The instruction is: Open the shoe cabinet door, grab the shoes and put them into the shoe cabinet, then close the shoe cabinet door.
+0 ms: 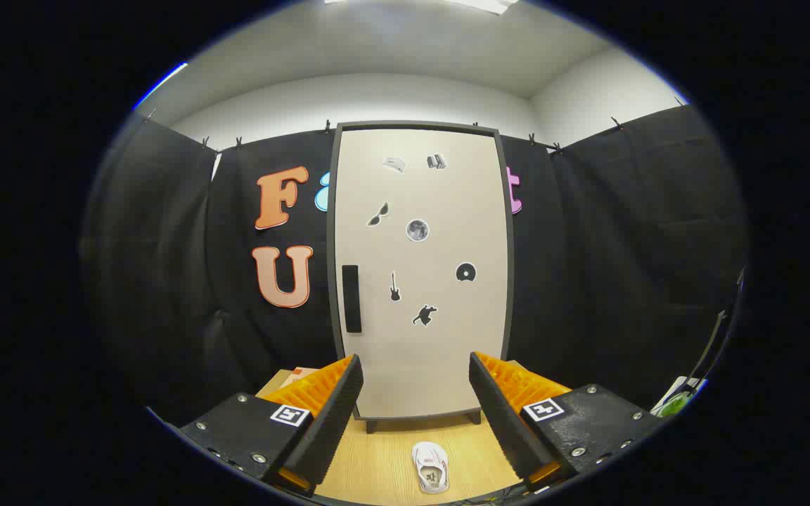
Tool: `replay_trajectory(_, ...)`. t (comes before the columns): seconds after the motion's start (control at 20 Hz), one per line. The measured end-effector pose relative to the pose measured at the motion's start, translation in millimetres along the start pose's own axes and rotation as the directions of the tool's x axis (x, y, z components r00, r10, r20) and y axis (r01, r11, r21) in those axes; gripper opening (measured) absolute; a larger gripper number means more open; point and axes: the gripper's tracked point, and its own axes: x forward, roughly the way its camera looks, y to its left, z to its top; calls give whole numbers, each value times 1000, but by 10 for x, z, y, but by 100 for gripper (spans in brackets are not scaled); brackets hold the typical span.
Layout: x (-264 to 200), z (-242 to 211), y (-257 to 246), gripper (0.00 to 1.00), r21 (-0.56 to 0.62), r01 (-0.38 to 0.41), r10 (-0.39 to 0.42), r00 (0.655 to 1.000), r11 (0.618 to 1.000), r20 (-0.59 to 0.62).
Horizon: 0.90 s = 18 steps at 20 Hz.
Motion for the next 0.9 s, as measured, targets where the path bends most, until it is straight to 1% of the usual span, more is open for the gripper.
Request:
replay_trajectory(0.45,-33,-79,55,95,6,-3,3,1000,1000,-29)
replay_trajectory(0.65,-57,-63,39,95,10,6,-6,1000,1000,-23)
replay_trajectory(0.9,-48,-72,95,95,8,-4,4,1000,1000,-30)
